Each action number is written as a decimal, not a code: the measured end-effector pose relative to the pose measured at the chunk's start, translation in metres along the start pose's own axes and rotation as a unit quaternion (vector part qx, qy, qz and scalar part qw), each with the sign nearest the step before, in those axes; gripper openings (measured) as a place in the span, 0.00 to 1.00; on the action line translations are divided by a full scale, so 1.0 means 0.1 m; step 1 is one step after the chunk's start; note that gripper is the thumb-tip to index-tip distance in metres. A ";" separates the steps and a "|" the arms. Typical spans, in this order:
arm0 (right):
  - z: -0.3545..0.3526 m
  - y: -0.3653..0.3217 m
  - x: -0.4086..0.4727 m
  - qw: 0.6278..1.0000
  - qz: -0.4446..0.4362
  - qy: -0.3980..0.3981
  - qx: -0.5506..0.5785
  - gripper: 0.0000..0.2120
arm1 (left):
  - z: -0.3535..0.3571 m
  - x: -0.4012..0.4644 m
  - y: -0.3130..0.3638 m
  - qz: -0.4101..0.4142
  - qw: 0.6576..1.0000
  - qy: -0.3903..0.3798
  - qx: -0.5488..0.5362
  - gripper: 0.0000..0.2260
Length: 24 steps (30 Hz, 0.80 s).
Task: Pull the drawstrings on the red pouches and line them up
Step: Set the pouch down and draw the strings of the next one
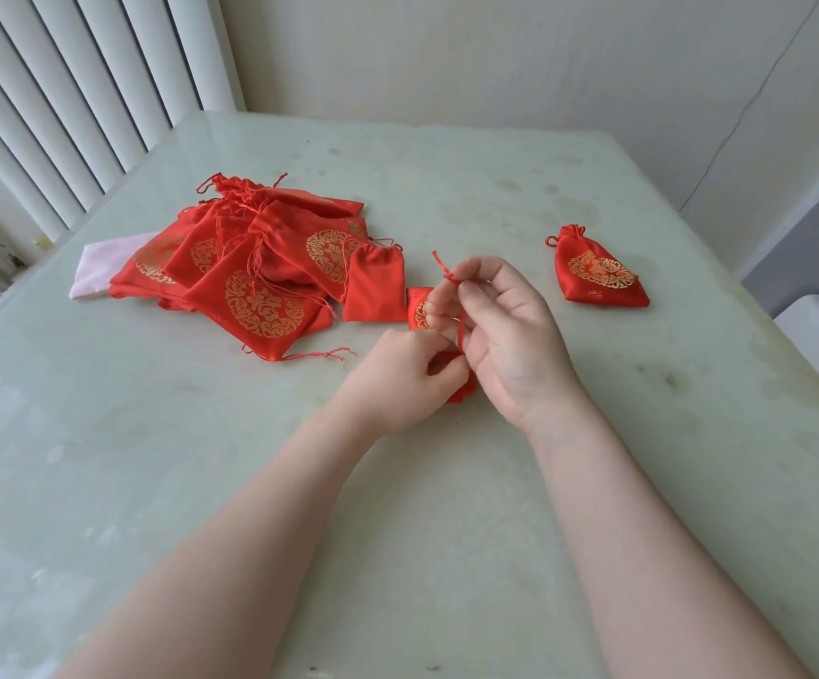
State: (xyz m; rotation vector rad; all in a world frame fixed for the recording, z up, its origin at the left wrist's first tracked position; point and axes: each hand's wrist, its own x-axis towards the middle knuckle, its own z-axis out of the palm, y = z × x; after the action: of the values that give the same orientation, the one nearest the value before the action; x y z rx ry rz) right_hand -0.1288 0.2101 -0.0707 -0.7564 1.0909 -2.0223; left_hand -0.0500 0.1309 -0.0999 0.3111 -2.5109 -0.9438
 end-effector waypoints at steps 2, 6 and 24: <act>0.01 -0.01 -0.01 0.999 0.012 -0.006 0.050 0.11 | 0.01 0.00 -0.03 0.029 1.000 0.005 0.011 0.16; -0.11 -0.08 0.03 0.998 0.016 0.033 0.049 0.10 | 0.02 0.02 -0.08 -0.007 0.999 -0.015 -0.036 0.14; -0.29 -0.08 0.02 0.875 -0.014 0.041 -0.482 0.10 | -0.05 0.03 0.03 -0.193 0.938 -0.069 -0.281 0.13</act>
State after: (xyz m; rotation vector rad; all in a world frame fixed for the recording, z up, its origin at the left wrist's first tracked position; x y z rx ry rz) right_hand -0.1544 0.2245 -0.0771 -1.1571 2.1848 -1.4385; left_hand -0.0504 0.1294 -0.0940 0.5736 -2.2013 -1.8386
